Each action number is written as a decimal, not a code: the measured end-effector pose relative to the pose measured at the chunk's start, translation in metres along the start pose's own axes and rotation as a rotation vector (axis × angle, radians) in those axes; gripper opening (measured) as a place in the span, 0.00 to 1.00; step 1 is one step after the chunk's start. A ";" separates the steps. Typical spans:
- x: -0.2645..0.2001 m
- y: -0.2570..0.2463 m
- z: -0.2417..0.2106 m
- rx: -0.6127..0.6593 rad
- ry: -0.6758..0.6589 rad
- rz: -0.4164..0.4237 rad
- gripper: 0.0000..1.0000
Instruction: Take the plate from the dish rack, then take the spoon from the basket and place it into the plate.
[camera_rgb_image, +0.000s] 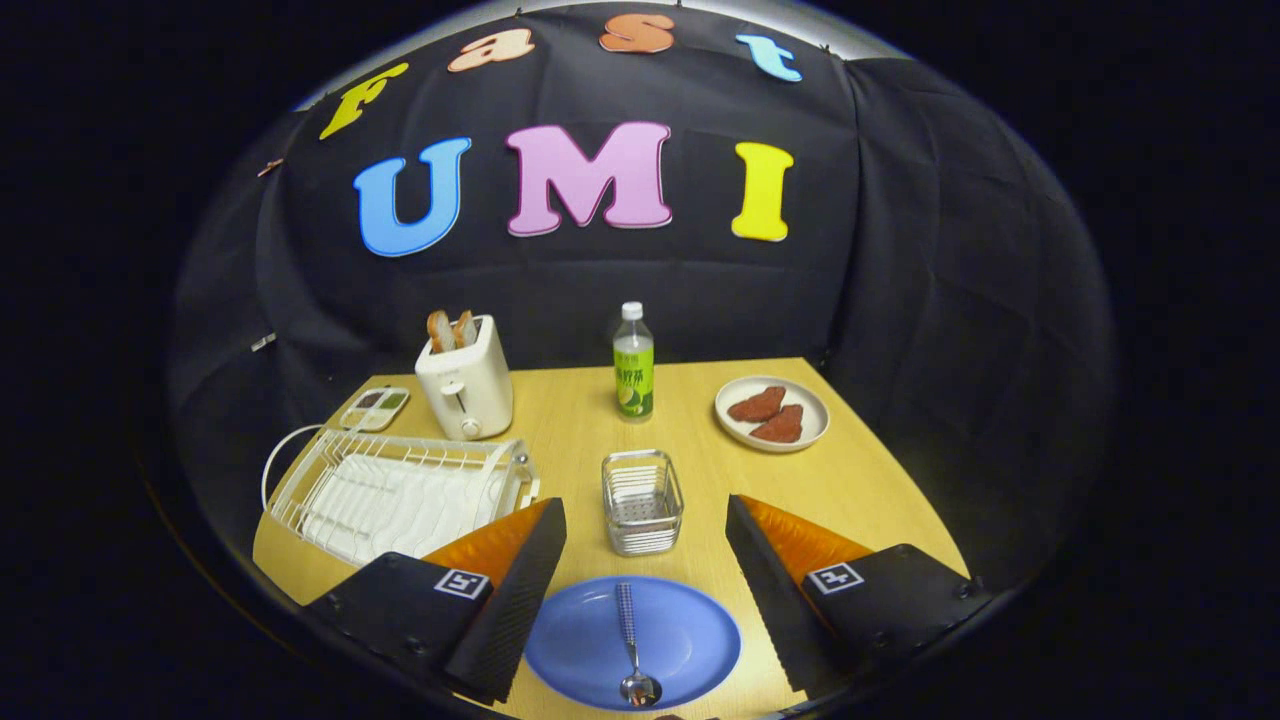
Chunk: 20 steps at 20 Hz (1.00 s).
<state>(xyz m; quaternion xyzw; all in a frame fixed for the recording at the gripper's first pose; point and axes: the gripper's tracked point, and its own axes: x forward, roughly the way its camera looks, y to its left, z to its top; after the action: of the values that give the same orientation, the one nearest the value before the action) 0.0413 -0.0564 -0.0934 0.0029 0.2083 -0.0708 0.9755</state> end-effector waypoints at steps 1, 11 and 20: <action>-0.005 0.001 0.017 0.010 -0.034 0.001 0.99; -0.076 -0.018 0.127 0.056 -0.382 -0.045 0.99; -0.095 -0.009 0.089 0.113 -0.343 0.015 0.99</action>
<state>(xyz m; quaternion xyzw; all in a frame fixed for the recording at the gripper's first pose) -0.0094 -0.0559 0.0269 0.0471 0.0347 -0.0747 0.9955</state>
